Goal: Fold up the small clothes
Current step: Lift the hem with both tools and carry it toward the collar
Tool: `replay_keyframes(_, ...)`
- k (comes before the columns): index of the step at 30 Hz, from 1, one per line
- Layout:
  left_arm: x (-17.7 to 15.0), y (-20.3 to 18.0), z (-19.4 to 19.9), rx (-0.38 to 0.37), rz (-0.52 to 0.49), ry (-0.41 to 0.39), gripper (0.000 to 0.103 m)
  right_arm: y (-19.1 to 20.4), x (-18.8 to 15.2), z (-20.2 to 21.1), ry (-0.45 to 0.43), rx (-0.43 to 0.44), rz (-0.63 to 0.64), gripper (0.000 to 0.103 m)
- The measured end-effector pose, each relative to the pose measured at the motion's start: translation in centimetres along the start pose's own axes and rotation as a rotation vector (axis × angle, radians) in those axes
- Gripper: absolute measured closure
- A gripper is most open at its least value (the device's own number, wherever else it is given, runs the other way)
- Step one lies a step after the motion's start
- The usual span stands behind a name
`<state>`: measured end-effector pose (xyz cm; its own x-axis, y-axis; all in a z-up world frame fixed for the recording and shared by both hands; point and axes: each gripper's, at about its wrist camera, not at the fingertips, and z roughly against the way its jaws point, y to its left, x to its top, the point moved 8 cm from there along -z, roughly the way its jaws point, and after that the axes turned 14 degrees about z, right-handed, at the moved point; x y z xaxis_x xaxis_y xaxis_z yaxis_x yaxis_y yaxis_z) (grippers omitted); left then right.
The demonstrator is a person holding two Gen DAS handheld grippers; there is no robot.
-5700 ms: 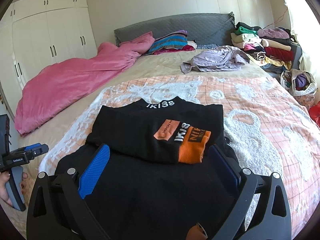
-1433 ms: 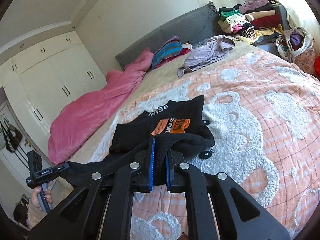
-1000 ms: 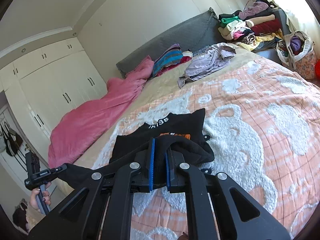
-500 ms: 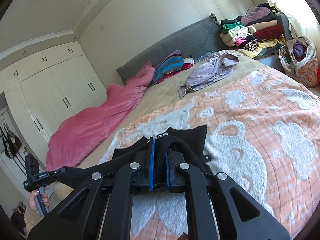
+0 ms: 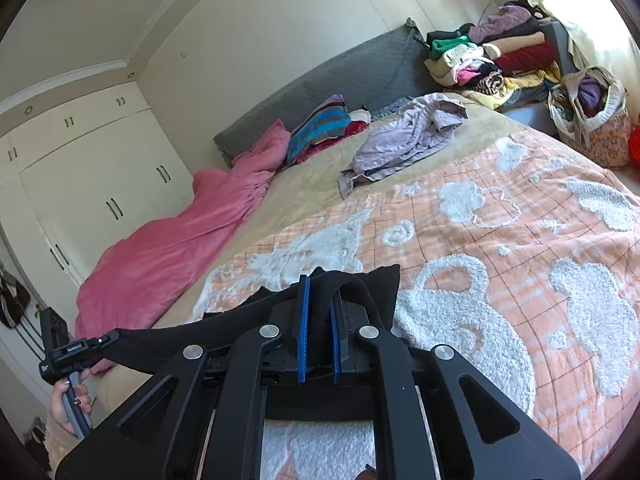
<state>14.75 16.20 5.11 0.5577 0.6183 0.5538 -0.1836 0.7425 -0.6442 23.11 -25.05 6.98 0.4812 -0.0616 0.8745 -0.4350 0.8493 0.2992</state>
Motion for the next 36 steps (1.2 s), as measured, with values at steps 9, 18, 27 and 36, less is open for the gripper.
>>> replay_keyframes(9,0.7,1.6,-3.3,0.033,0.017,0.021,0.100,-1.1,-0.1,-2.8,0.032,-0.023,-0.001,0.095)
replay_keyframes(18,1.1,3.2,-6.3,0.067,0.027,0.046,0.100,-2.2,-0.8,-6.0,0.076,-0.041,-0.004,0.095)
replay_keyframes(27,1.2,4.4,-8.6,0.096,0.034,0.062,0.100,-3.4,-1.8,-8.4,0.111,-0.049,-0.023,0.095)
replay_keyframes(36,0.7,4.4,-9.9,0.135,0.007,0.058,0.100,-4.3,-3.1,-9.7,0.139,-0.055,-0.058,0.095)
